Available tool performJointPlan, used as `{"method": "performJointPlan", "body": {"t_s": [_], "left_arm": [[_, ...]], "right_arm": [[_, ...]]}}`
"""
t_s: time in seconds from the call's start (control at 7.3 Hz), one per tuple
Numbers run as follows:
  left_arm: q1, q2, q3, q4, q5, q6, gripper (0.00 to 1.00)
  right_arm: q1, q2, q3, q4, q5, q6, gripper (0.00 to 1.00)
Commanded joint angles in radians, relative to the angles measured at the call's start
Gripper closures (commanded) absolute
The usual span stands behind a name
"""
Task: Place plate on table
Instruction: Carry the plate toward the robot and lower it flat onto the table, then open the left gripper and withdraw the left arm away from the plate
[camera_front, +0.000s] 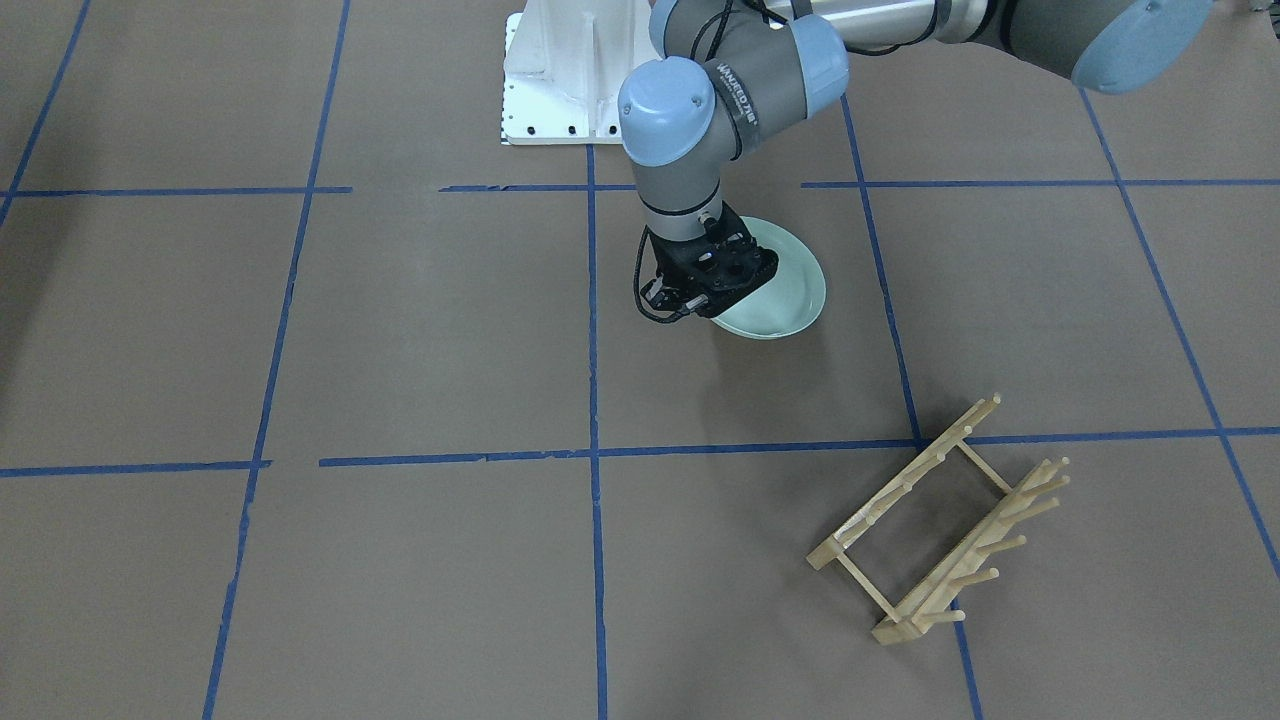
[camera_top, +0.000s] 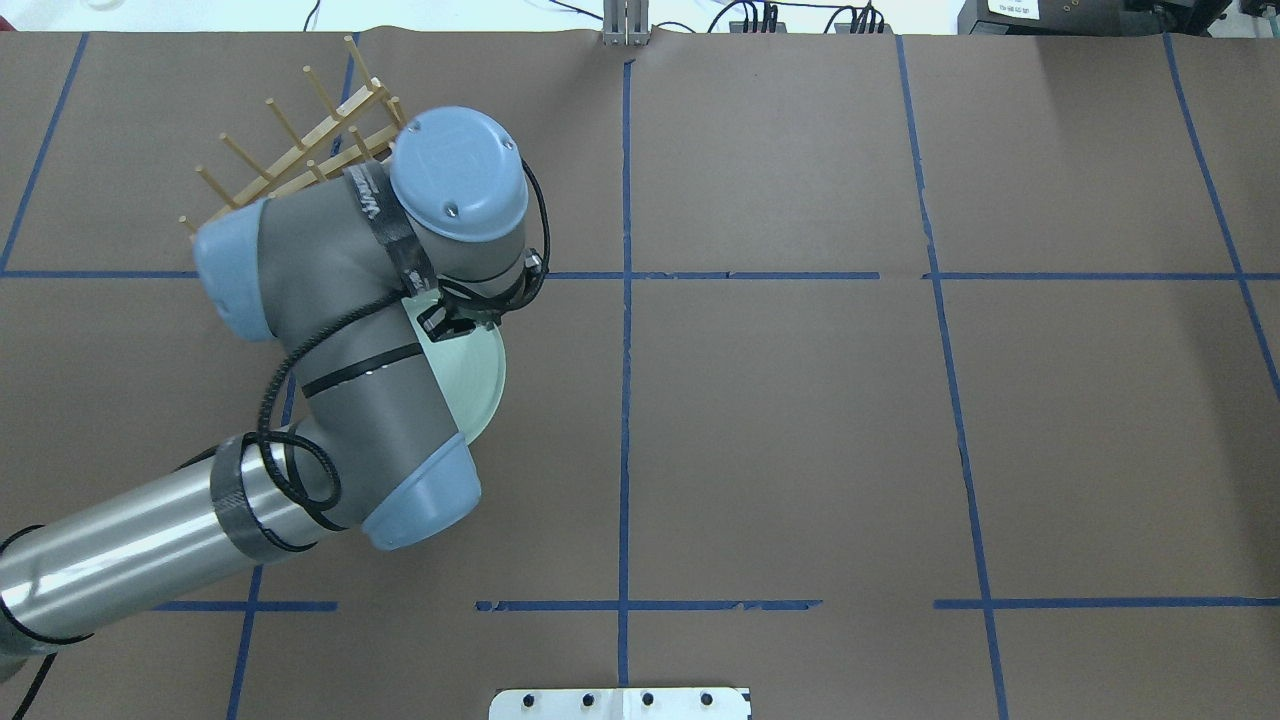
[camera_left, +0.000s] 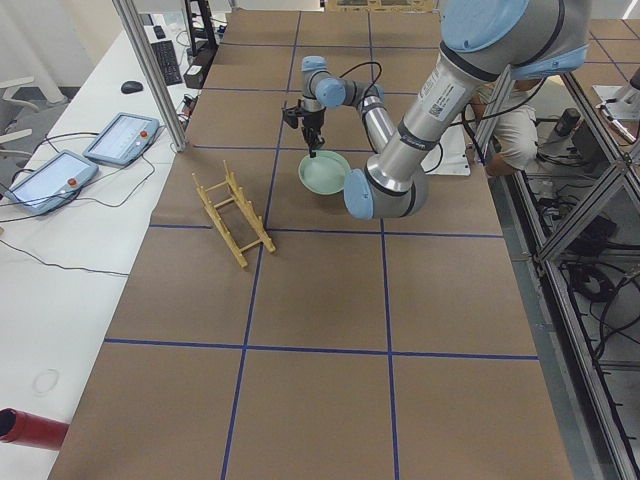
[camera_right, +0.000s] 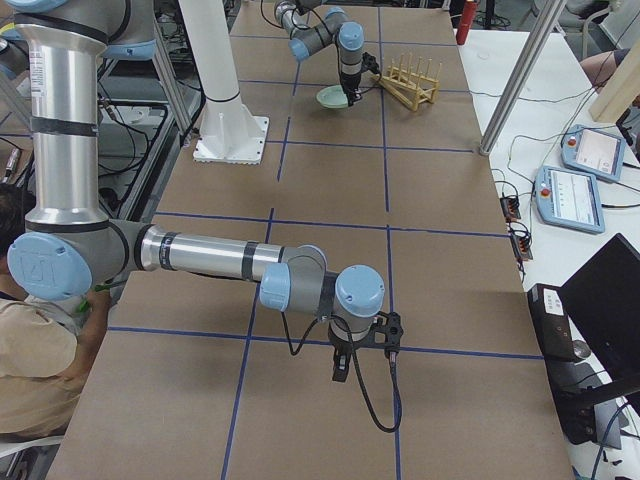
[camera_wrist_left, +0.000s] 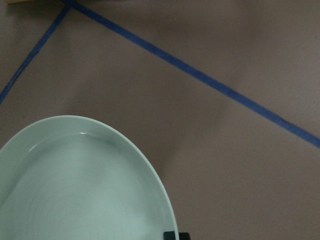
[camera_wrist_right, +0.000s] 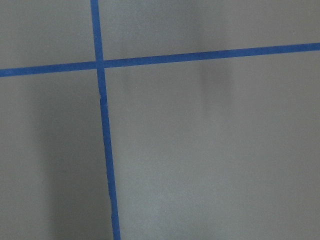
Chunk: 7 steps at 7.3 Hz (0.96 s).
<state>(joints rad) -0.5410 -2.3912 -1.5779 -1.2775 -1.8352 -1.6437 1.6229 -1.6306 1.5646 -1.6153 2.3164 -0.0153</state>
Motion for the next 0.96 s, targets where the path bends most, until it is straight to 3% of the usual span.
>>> {"method": "performJointPlan", "body": {"t_s": [0.0,0.27,0.41,0.55,0.82], "left_arm": [[0.038,-0.003,0.061,-0.04,-0.009,0.015,0.86],[0.03,0.018,0.008,-0.037,-0.012,0.018,0.1],[-0.035,0.029,-0.041,-0.031,-0.019,0.1,0.0],[-0.15,0.044,-0.118,-0.022,-0.071,0.211,0.0],[-0.442,0.177,-0.31,-0.033,-0.19,0.507,0.0]], "right_arm": [[0.0,0.0,0.0,0.0,0.0,0.0,0.0],[0.0,0.0,0.0,0.0,0.0,0.0,0.0],[0.0,0.0,0.0,0.0,0.0,0.0,0.0],[0.0,0.0,-0.001,0.0,0.0,0.0,0.0],[0.0,0.0,-0.001,0.0,0.0,0.0,0.0]]}}
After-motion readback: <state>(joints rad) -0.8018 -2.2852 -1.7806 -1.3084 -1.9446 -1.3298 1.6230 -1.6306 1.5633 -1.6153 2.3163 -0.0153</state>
